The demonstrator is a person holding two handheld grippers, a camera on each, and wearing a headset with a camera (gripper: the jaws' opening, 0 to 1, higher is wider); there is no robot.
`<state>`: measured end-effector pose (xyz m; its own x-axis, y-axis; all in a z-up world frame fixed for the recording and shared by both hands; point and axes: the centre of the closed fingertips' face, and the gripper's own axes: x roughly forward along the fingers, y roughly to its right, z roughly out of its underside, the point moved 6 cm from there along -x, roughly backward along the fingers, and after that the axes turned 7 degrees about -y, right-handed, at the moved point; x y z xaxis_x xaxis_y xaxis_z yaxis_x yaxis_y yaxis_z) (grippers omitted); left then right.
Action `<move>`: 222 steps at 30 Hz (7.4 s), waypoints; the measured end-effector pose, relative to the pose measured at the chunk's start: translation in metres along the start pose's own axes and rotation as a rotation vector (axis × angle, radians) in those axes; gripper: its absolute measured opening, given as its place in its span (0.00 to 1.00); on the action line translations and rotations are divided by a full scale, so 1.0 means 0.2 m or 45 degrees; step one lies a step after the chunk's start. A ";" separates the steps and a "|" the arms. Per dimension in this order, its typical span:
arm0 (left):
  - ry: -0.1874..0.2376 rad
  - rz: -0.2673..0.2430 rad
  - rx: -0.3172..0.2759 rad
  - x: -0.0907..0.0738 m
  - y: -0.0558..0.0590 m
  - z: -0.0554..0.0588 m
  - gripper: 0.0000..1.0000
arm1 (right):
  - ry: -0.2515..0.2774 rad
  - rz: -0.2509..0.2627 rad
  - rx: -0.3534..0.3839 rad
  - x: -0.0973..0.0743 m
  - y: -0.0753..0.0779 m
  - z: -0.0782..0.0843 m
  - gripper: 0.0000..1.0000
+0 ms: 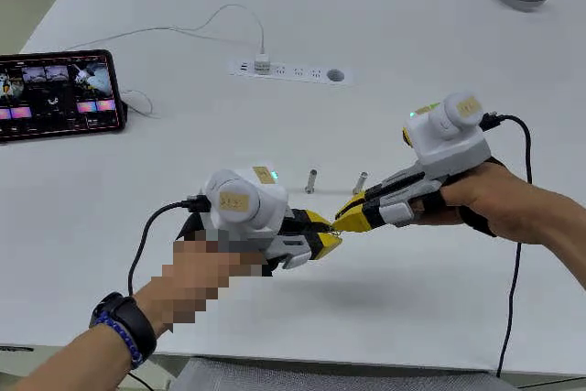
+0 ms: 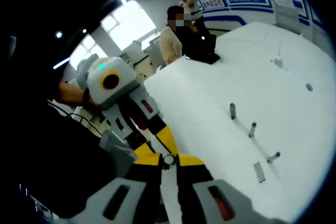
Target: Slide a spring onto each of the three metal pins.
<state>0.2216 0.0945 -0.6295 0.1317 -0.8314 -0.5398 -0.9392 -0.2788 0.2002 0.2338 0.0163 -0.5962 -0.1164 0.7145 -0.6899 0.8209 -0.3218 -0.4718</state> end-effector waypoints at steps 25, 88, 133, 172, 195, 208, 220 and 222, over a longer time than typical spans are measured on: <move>-0.015 0.063 0.064 0.00 0.03 -0.01 0.09 | -0.221 -0.025 -0.269 0.02 -0.02 0.01 0.12; -0.040 -0.175 -0.087 -0.15 -0.16 0.25 0.40 | -0.283 0.175 -0.151 0.05 0.16 0.24 0.12; -0.037 -0.429 -0.326 -0.39 -0.34 0.44 0.72 | -0.375 0.366 -0.238 0.04 0.53 0.05 0.12; -0.062 -0.442 -0.402 -0.46 -0.35 0.53 0.93 | -0.391 0.403 -0.316 0.11 0.77 -0.21 0.12; -0.072 -0.454 -0.425 -0.50 -0.34 0.57 0.93 | -0.424 0.376 -0.329 0.21 0.79 -0.23 0.12; -0.076 -0.452 -0.406 -0.50 -0.34 0.56 0.92 | -0.450 0.384 -0.363 0.23 0.77 -0.25 0.12; -0.080 -0.452 -0.402 -0.50 -0.34 0.56 0.91 | -0.489 0.389 -0.399 0.24 0.74 -0.26 0.12; -0.082 -0.450 -0.404 -0.50 -0.33 0.56 0.91 | -0.488 0.391 -0.393 0.24 0.74 -0.26 0.12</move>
<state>0.2357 0.2503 -0.6798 0.3966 -0.6306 -0.6671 -0.6958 -0.6805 0.2297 0.3788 0.0340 -0.6709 0.0058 0.3229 -0.9464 0.9674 -0.2413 -0.0764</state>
